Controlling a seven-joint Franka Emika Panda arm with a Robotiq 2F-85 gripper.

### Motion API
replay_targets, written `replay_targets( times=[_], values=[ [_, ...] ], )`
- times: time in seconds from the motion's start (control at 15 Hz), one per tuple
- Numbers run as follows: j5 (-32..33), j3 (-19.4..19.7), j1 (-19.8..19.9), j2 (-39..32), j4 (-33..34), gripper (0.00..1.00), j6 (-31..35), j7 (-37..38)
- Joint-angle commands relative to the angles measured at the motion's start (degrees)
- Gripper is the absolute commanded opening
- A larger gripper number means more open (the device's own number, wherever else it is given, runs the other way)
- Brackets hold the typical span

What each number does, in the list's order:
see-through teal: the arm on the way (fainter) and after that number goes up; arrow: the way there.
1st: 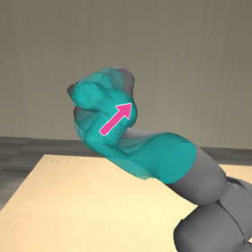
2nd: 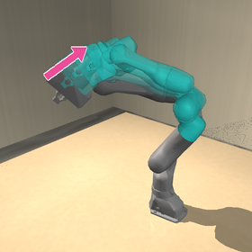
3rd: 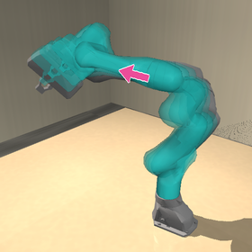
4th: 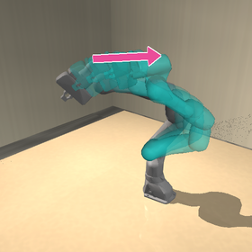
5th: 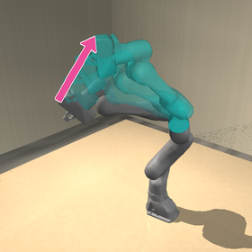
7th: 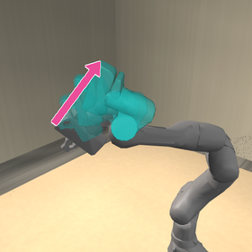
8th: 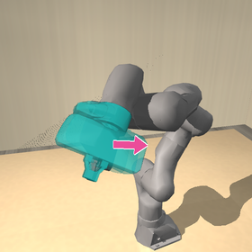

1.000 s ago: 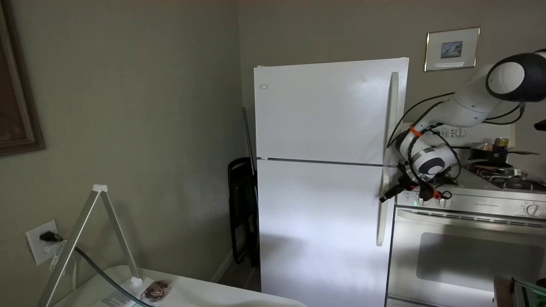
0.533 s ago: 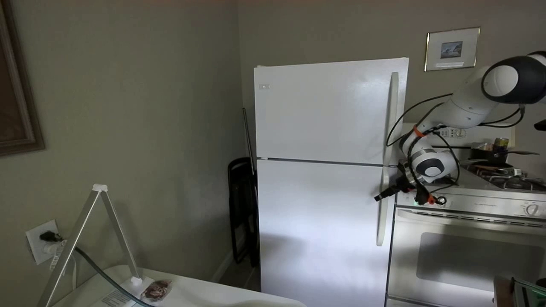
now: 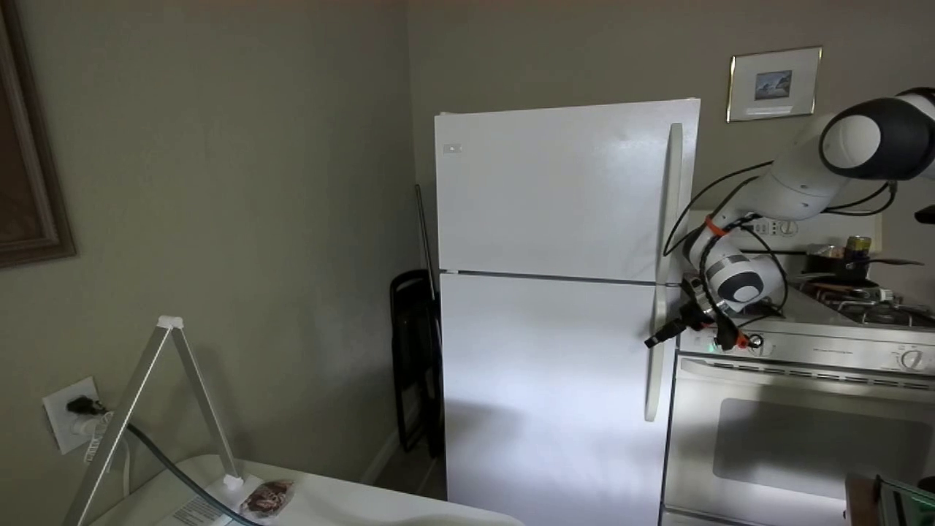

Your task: Open the bottom fridge door

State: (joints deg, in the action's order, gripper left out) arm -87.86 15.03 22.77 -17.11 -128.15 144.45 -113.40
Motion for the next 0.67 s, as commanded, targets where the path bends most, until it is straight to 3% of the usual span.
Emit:
replay_targets(
  times=[0.0,0.2,0.6],
  values=[
    [10.4,1.5,-3.0,2.2,-5.8,1.0,-1.6,7.3],
    [16.5,1.7,-3.2,2.7,-6.4,1.0,-1.6,11.1],
    [18.5,0.5,-3.3,5.1,-8.3,1.0,-1.9,12.0]
  ],
)
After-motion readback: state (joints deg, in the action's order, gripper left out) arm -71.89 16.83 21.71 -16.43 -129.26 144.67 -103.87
